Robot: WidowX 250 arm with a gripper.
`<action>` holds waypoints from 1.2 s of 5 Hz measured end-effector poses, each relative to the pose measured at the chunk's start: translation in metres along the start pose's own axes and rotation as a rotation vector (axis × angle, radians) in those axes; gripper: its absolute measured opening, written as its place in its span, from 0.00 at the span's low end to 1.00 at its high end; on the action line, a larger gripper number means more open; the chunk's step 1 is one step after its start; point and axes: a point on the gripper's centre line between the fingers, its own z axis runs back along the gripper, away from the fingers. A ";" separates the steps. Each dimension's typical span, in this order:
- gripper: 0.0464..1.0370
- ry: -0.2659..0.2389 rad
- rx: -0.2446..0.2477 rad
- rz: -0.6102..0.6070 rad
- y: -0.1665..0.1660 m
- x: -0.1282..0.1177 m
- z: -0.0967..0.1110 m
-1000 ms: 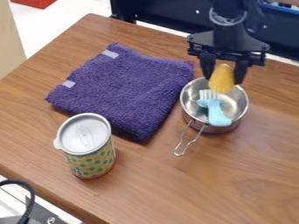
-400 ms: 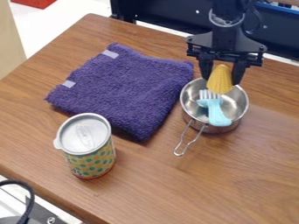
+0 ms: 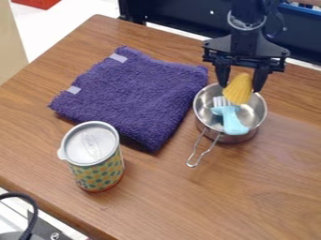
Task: Put the corn in the silver pot
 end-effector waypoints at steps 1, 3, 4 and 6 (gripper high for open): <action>0.89 0.005 -0.006 0.015 0.000 -0.001 0.000; 0.96 0.003 -0.006 0.023 -0.001 0.000 0.000; 0.96 0.032 0.011 0.025 0.002 -0.005 0.001; 0.96 0.013 0.017 0.065 0.014 -0.010 0.028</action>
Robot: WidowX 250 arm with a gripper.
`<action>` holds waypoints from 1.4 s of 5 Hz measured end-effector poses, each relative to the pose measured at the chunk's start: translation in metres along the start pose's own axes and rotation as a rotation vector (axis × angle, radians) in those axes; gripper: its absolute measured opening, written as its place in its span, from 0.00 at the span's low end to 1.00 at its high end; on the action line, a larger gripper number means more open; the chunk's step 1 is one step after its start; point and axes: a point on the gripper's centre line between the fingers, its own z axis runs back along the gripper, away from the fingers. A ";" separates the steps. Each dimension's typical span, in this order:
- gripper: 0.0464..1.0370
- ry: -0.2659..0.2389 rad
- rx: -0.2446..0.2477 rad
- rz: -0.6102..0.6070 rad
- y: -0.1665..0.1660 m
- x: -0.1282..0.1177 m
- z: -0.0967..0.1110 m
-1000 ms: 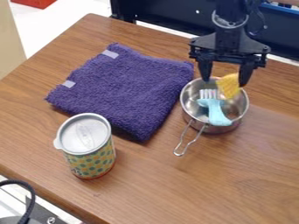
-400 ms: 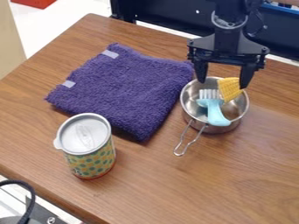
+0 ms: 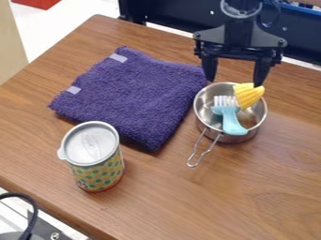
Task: Put the corn in the silver pot
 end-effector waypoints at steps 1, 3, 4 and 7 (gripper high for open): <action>0.96 0.003 0.027 0.063 0.017 -0.004 0.001; 0.96 0.036 0.177 0.229 0.076 -0.007 -0.015; 0.96 0.038 0.185 0.273 0.110 -0.010 -0.024; 0.96 -0.002 0.073 0.351 0.177 -0.008 0.002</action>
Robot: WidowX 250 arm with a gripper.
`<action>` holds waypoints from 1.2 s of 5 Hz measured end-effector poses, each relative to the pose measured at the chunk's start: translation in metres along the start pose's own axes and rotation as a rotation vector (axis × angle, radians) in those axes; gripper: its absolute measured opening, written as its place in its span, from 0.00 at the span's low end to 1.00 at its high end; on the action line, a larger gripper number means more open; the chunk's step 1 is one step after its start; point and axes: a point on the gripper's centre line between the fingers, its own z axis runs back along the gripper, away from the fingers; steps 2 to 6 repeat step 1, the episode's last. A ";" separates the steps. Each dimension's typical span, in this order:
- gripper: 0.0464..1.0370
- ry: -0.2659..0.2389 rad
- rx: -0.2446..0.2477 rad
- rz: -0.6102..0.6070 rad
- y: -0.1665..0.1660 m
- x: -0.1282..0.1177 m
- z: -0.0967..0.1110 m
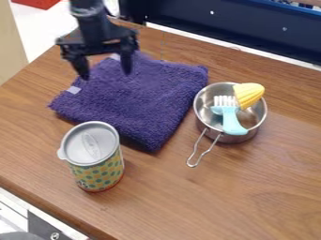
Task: Put the corn in the silver pot
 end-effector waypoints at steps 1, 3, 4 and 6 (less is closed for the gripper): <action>0.96 0.019 -0.017 0.022 0.012 0.002 0.012; 0.96 0.019 -0.017 0.022 0.012 0.002 0.012; 0.96 0.019 -0.017 0.022 0.012 0.002 0.012; 0.96 0.019 -0.017 0.022 0.012 0.002 0.012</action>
